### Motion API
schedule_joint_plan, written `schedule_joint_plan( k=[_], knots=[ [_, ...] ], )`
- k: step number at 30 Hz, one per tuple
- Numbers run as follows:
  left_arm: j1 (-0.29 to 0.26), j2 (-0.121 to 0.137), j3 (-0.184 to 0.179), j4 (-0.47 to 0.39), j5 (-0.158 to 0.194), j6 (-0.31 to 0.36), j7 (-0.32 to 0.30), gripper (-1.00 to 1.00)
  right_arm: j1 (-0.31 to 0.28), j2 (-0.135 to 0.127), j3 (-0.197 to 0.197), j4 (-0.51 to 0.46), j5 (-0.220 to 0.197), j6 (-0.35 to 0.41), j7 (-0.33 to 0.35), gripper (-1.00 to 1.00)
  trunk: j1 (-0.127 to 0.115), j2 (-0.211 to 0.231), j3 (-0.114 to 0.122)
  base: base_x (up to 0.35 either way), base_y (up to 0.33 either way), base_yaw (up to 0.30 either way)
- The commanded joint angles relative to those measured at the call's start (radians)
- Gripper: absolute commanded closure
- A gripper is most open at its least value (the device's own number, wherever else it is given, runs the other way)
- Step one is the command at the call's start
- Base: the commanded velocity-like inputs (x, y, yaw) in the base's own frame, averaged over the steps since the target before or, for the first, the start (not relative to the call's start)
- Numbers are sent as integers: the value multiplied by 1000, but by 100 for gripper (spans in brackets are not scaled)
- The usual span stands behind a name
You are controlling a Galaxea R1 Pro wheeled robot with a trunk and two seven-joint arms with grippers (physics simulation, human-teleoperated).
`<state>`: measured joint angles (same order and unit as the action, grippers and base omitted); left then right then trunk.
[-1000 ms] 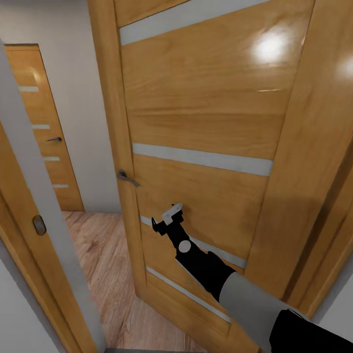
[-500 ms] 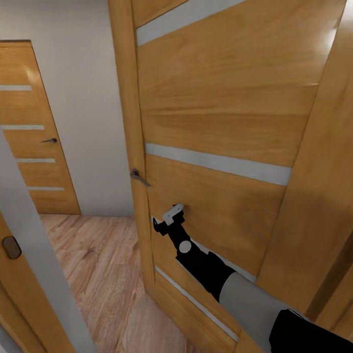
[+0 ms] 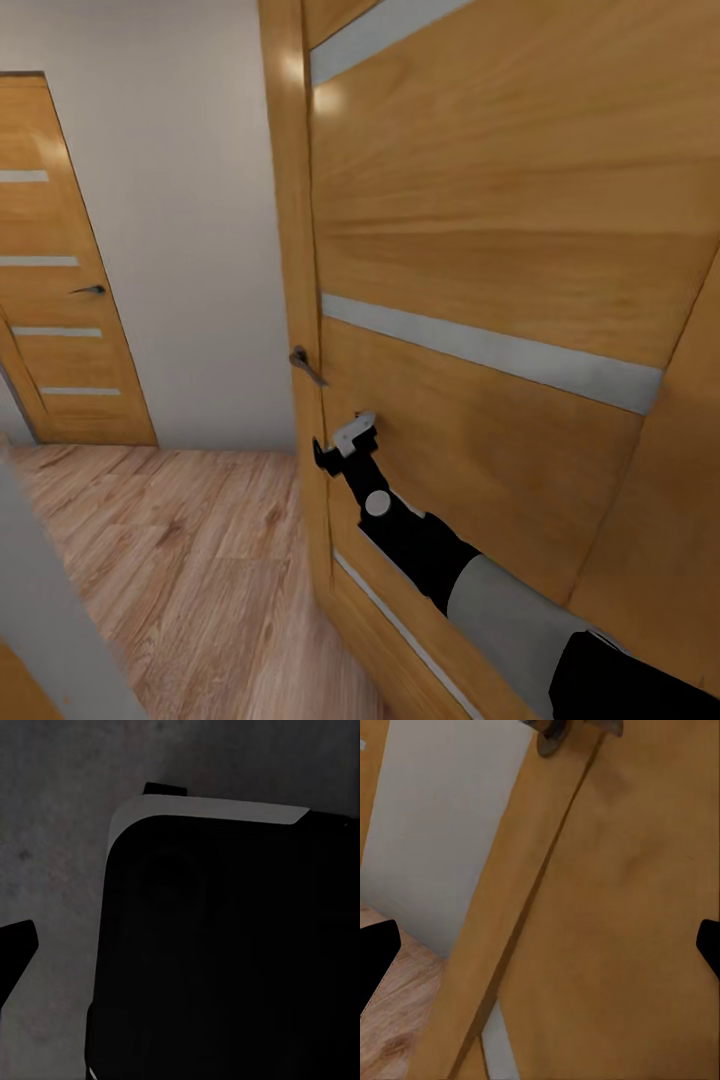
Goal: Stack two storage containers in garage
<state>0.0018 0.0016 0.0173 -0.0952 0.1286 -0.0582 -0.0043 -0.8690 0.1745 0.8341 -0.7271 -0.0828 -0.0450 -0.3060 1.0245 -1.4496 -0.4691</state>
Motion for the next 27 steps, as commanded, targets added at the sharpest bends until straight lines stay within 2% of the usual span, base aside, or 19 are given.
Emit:
schedule_joint_plan(
  k=[1, 2, 3, 7, 11, 15, 21, 24, 27],
  knots=[
    [0, 0, 1, -1, 8, -2, 0, -100, -2, 0, 2, 1, -10, -23, -11, -100, 0, 0, -1, 185, 0, 0],
    [0, 0, 1, -1, 7, -2, -1, -100, -2, 0, -1, 6, -14, -101, -29, -100, 0, 0, -1, 25, 0, 0],
    [0, 0, 1, -1, 7, -2, -2, -100, -2, 0, -1, 6, -16, -107, -38, -100, 0, 0, -1, 16, 0, 0],
    [0, 0, 1, -1, 7, -2, -2, -100, -2, 0, 1, 9, -87, -117, -68, -100, 0, 0, -1, 4, 0, 0],
    [0, 0, 2, -1, 6, -2, -2, -100, -2, 0, 2, 8, -119, -118, -72, -100, 0, 0, -1, 0, 0, 0],
    [0, 0, 2, -1, 6, -2, -1, -100, -2, 0, 0, 6, -133, -124, -79, -100, 0, 0, -1, 0, 0, 0],
    [0, 0, 3, -1, 6, -2, -2, -100, -2, 0, 2, 3, -142, -132, -160, -100, 0, 0, -1, 0, 0, 0],
    [0, 0, 3, -1, 6, -2, -2, -100, -2, 0, 9, -2, -138, -69, -167, -100, 0, 0, -1, 0, 0, 0],
    [0, 0, 3, -1, 6, -2, -2, -100, -2, 0, 11, -5, -131, -29, -136, -100, 0, 0, -1, 0, 0, 0]
  ],
)
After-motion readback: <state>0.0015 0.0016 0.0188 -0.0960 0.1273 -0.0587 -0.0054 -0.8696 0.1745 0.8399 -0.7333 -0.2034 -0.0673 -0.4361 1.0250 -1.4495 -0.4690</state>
